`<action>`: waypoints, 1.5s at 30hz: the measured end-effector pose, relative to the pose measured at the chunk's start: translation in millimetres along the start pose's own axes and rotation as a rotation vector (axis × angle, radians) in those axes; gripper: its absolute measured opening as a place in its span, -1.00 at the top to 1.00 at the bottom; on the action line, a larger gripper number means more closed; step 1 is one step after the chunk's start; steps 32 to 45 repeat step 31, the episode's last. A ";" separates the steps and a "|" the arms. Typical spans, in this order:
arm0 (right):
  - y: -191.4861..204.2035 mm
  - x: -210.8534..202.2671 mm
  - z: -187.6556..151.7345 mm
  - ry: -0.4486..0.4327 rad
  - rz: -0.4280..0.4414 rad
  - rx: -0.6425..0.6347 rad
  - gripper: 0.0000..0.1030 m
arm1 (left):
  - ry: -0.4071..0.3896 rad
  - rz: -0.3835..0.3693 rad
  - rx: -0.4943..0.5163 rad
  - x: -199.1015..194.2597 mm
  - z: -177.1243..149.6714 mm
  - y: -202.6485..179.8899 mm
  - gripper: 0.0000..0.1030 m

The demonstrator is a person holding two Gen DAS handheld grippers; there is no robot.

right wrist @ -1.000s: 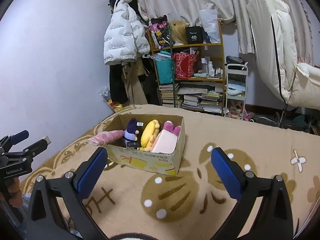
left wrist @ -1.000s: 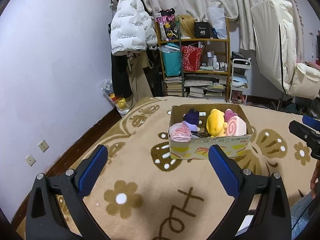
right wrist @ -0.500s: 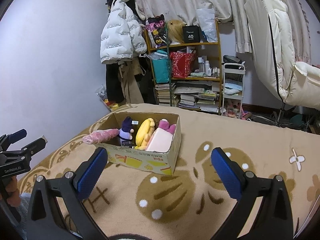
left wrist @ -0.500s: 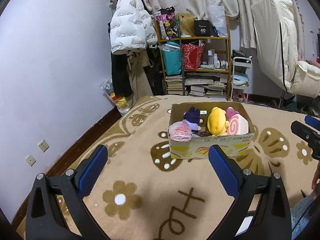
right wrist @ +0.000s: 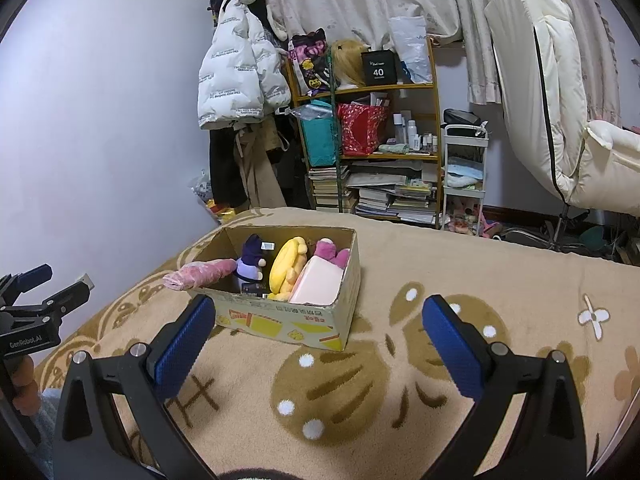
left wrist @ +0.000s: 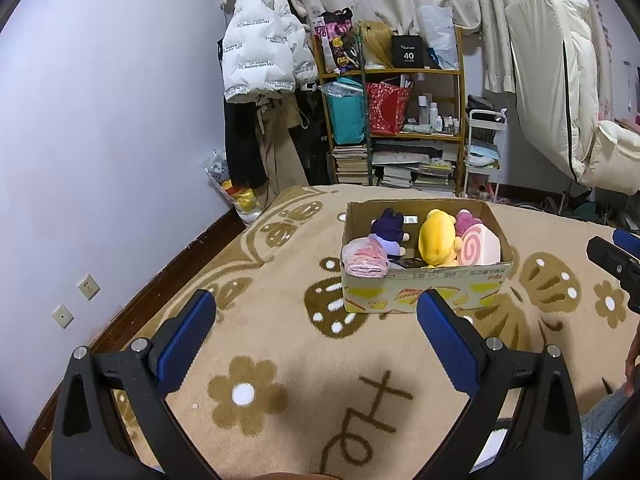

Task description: Organize soft objects

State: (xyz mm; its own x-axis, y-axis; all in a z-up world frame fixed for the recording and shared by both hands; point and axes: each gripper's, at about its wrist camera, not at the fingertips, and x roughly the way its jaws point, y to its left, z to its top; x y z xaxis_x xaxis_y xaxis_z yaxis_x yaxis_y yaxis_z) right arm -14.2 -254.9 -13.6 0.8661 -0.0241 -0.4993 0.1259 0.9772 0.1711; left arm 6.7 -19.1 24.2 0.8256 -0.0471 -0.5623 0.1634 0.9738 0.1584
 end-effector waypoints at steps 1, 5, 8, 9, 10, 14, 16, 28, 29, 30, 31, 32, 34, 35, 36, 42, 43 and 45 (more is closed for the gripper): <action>-0.1 -0.3 -0.1 -0.001 -0.002 0.001 -1.00 | -0.001 0.001 -0.001 -0.3 -0.2 0.1 -0.94; -2.1 -0.9 0.3 -0.003 -0.008 0.009 -1.00 | -0.001 0.001 -0.003 -0.2 0.5 0.6 -0.94; -2.4 -0.8 0.5 -0.002 -0.008 0.006 -1.00 | -0.002 0.000 -0.006 -0.3 1.0 -0.1 -0.94; -2.8 -1.3 0.3 -0.004 -0.010 0.005 -1.00 | -0.002 0.001 -0.006 -0.4 0.9 -0.1 -0.94; -2.6 -0.9 0.8 -0.004 -0.010 0.005 -1.00 | -0.003 0.000 -0.006 -0.9 0.7 -0.3 -0.94; -1.5 -1.1 0.5 -0.004 -0.013 0.006 -1.00 | -0.003 0.000 -0.003 -0.8 1.5 -1.5 -0.94; -1.9 -1.2 0.5 -0.004 -0.012 0.005 -1.00 | -0.007 0.005 0.000 -1.1 2.1 -2.9 -0.94; -1.5 -0.7 0.2 -0.004 -0.014 0.006 -1.00 | 0.001 -0.015 0.002 -1.1 1.5 -7.4 -0.94; -1.9 -0.7 0.2 -0.003 -0.014 0.006 -1.00 | 0.000 -0.016 0.002 -1.2 1.5 -7.1 -0.94; -1.9 -1.2 0.1 -0.004 -0.016 0.005 -1.00 | 0.000 -0.015 0.001 -1.2 1.5 -7.3 -0.94; -1.8 -1.0 0.2 -0.004 -0.018 0.003 -1.00 | 0.001 -0.013 0.001 -1.1 1.5 -7.4 -0.94; -1.8 -1.0 0.2 -0.004 -0.018 0.003 -1.00 | 0.001 -0.013 0.001 -1.1 1.5 -7.4 -0.94; -1.8 -1.0 0.2 -0.004 -0.018 0.003 -1.00 | 0.001 -0.013 0.001 -1.1 1.5 -7.4 -0.94; -1.8 -1.0 0.2 -0.004 -0.018 0.003 -1.00 | 0.001 -0.013 0.001 -1.1 1.5 -7.4 -0.94; -1.8 -1.0 0.2 -0.004 -0.018 0.003 -1.00 | 0.001 -0.013 0.001 -1.1 1.5 -7.4 -0.94; -1.8 -1.0 0.2 -0.004 -0.018 0.003 -1.00 | 0.001 -0.013 0.001 -1.1 1.5 -7.4 -0.94; -1.8 -1.0 0.2 -0.004 -0.018 0.003 -1.00 | 0.001 -0.013 0.001 -1.1 1.5 -7.4 -0.94; -1.8 -1.0 0.2 -0.004 -0.018 0.003 -1.00 | 0.001 -0.013 0.001 -1.1 1.5 -7.4 -0.94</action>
